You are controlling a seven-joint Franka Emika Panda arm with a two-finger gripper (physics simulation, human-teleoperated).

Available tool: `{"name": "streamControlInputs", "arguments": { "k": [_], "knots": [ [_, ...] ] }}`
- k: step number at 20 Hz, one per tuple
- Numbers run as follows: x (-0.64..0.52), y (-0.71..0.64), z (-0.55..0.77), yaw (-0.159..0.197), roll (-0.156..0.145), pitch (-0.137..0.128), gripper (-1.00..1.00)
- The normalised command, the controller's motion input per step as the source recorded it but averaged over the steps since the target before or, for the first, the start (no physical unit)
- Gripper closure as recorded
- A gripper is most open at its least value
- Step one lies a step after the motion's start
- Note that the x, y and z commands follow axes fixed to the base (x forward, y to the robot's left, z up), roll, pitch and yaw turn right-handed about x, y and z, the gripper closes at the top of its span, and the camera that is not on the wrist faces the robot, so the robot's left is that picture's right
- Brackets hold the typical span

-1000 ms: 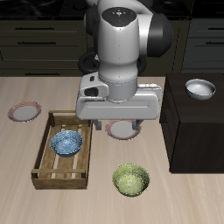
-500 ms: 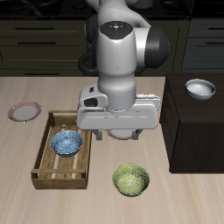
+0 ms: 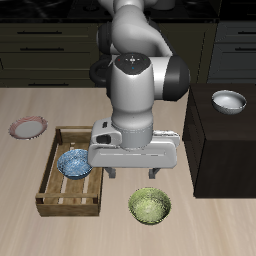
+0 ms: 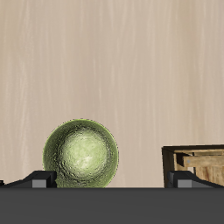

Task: Stack the green bowl on the blue bowl

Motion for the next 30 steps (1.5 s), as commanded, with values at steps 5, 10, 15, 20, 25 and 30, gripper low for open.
{"name": "streamControlInputs", "arguments": {
  "k": [5, 10, 15, 20, 25, 30],
  "knots": [
    [0.07, 0.06, -0.26, 0.005, 0.003, 0.036, -1.0],
    [0.07, 0.03, -0.27, 0.011, 0.0, 0.036, -1.0],
    [0.03, 0.0, -0.2, -0.013, 0.006, 0.028, -1.0],
    [0.03, -0.04, -0.22, -0.018, -0.005, 0.032, -1.0],
    [0.0, 0.03, -0.28, 0.003, 0.005, 0.034, -1.0],
    [0.02, 0.0, -0.27, -0.006, 0.003, 0.04, -1.0]
  ]
}}
